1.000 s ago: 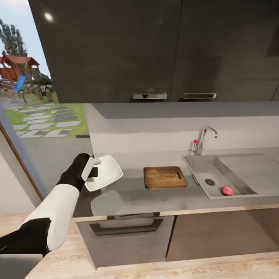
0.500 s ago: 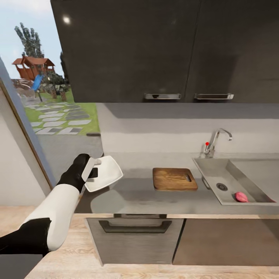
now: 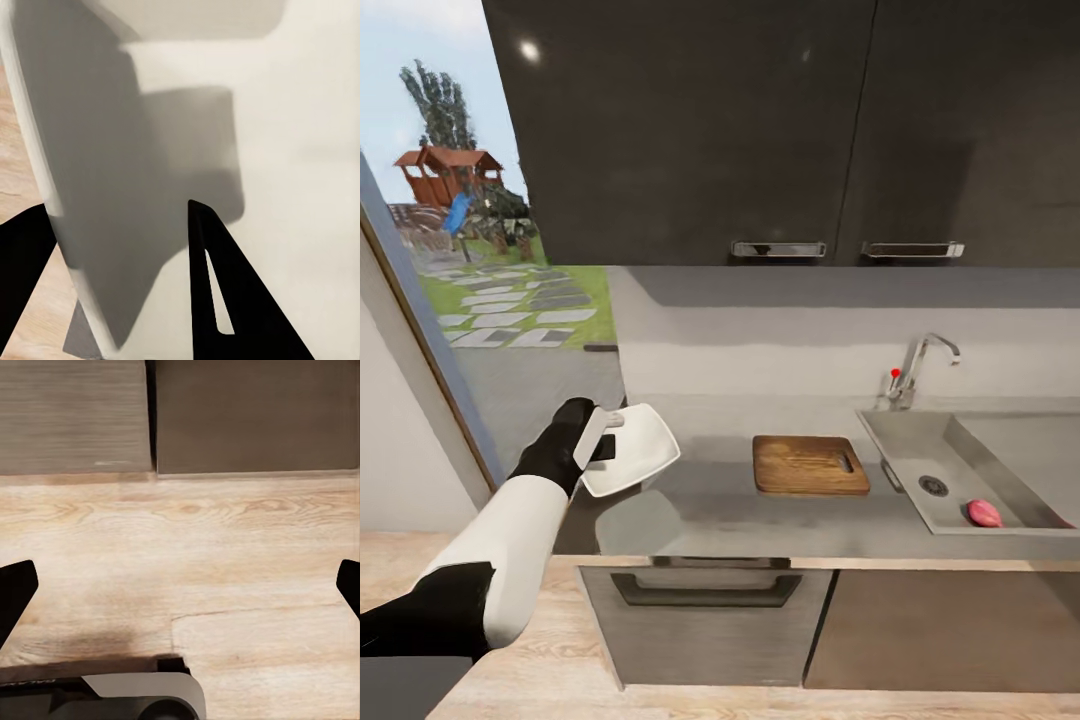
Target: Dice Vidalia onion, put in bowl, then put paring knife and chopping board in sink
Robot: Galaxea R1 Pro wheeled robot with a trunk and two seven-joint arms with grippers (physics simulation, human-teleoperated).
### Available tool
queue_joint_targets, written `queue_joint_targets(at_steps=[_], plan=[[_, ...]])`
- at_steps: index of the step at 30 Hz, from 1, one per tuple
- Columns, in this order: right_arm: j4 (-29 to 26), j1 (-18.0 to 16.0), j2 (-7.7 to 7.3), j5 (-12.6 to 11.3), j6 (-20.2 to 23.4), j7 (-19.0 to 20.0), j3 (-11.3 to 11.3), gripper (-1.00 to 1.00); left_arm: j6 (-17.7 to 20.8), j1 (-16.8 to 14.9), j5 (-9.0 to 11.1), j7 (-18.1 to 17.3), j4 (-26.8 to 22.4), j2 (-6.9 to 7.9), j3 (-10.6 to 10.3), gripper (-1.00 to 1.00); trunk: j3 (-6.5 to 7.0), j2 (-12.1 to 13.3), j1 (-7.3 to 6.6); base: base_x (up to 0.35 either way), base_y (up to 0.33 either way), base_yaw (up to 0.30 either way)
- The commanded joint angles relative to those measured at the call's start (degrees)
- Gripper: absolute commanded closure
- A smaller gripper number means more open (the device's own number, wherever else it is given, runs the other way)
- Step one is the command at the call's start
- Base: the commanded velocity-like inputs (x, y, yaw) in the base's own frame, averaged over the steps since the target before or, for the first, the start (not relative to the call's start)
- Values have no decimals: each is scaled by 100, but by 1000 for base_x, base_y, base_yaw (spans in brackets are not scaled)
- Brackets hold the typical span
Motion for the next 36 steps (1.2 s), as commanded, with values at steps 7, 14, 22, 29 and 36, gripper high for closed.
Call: queue_joint_targets(at_steps=[7,14,22,29,36], plan=[[5,-5,-4,-57,-18,-13,50,-100,5,-10,64,52,5,-7,22,100,-13,-13,5,168,-174,0],[3,-5,-3,-57,-18,-14,50,-100,5,-8,65,51,68,-7,26,100,-13,-13,5,183,-160,0],[6,-5,4,-57,-18,-10,50,-100,5,-6,67,51,85,1,30,100,-13,-13,5,55,-51,0],[7,-5,4,-57,-18,-10,50,-100,5,-7,72,51,88,21,39,100,-13,-13,5,1,-1,0],[7,-5,5,-57,-18,-10,50,-100,-2,-8,67,51,315,28,39,100,-13,-13,5,0,0,0]])
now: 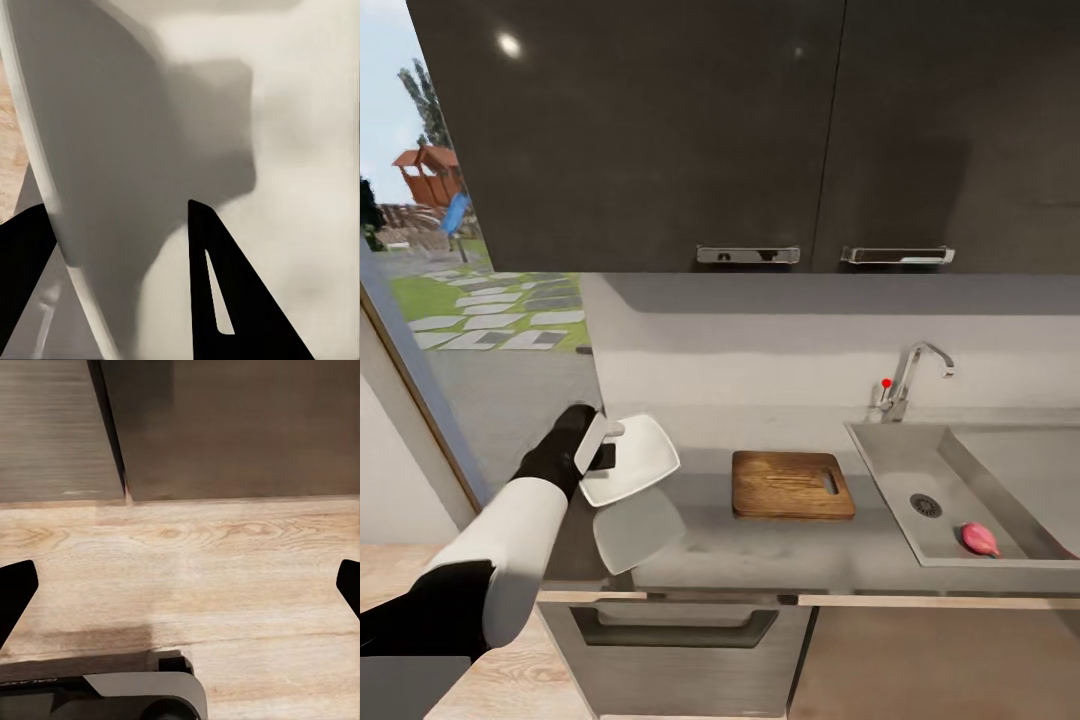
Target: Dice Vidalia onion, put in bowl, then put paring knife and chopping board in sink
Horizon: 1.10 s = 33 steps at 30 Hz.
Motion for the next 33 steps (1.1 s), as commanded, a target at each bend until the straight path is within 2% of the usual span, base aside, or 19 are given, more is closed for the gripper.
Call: queue_joint_targets(at_steps=[1,20,27,31,33], plan=[[1,-5,-4,-57,-18,-19,50,-100,6,-7,51,56,62,-6,24,100,-13,-14,3,0,0,0],[1,-5,-4,-57,-16,-19,54,-100,-4,-6,50,45,301,3,24,100,-13,-14,3,0,0,0],[1,-5,-11,-57,345,-19,52,-100,-4,-6,50,47,303,4,24,100,-13,-14,3,0,0,0],[1,-5,-14,-57,403,-13,50,-100,-4,-6,50,47,302,4,24,100,-13,-14,3,0,0,0],[27,13,52,-48,369,-19,85,-100,-1,61,94,33,370,30,32,100,-13,-14,4,0,0,0]])
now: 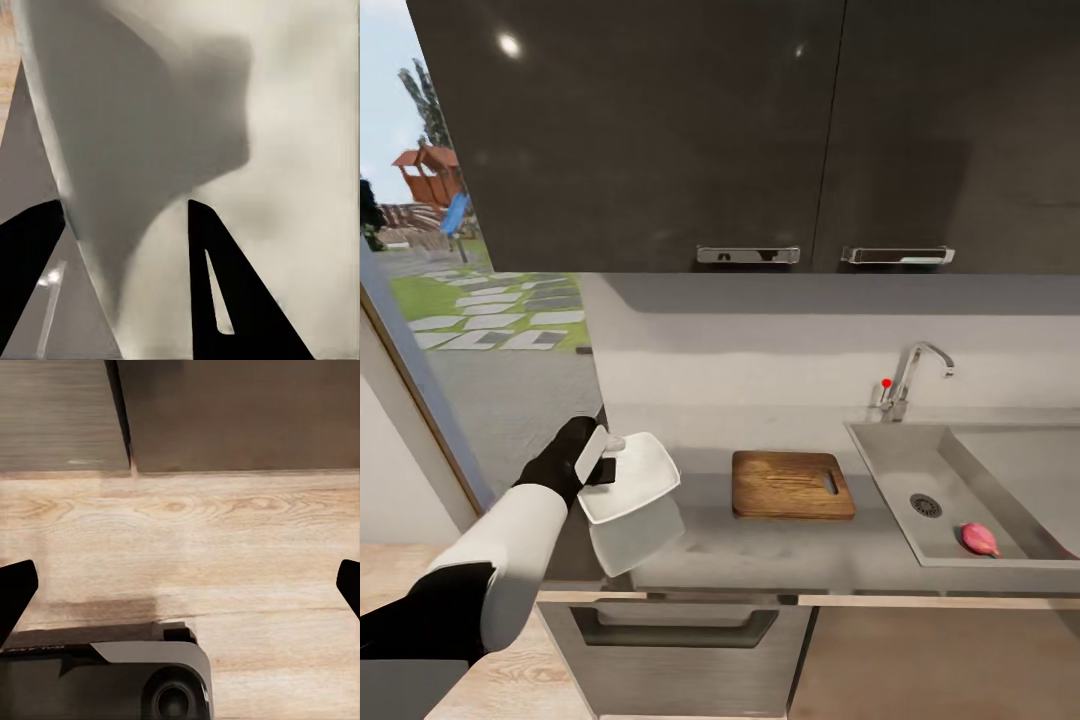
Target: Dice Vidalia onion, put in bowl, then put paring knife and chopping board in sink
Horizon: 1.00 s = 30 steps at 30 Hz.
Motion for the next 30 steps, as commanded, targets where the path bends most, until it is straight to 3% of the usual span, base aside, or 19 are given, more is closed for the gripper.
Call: queue_joint_targets(at_steps=[1,8,30], plan=[[3,-5,31,-58,-21,-26,46,-100,5,28,61,59,27,-6,27,100,-13,-14,3,0,0,0],[3,-5,102,-58,-20,-26,24,-100,3,29,47,78,138,-6,27,100,-13,-14,3,0,0,0],[3,-5,109,-58,-29,-26,22,-100,3,29,26,89,175,8,36,100,-13,-14,3,0,0,0]])
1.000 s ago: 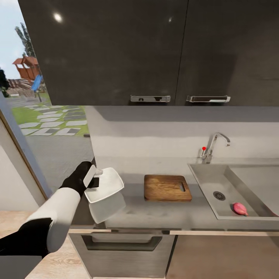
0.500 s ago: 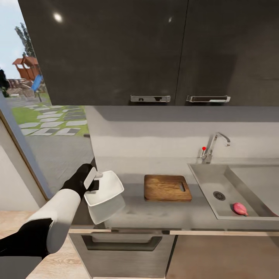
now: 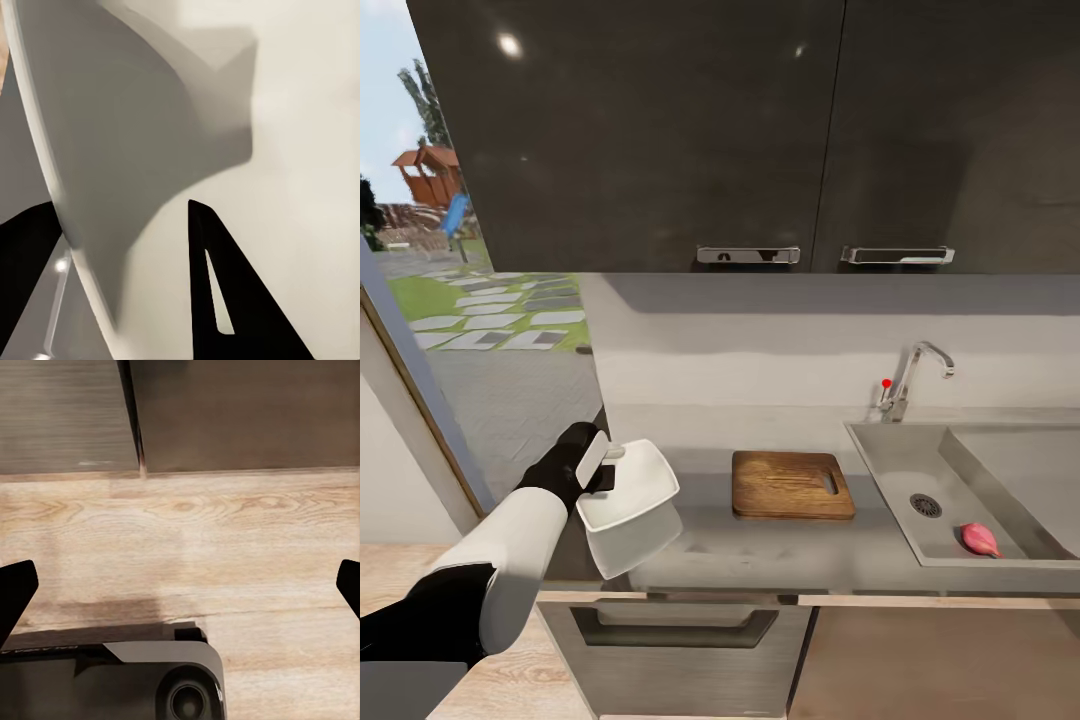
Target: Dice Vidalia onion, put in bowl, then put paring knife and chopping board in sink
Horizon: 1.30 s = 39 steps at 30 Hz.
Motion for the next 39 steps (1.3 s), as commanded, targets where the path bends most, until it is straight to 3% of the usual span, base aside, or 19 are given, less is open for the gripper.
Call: queue_joint_targets(at_steps=[1,31,39], plan=[[3,-5,-3,-57,-20,-25,50,-100,6,-5,60,58,-7,-4,26,100,-13,-13,4,0,0,0],[3,-5,6,-57,-20,-25,50,-100,-3,-5,49,48,59,6,18,100,-13,-13,4,29,0,0],[3,-5,6,-57,-20,-25,50,-100,-136,-5,46,41,300,11,18,100,-13,-13,4,0,0,0]])
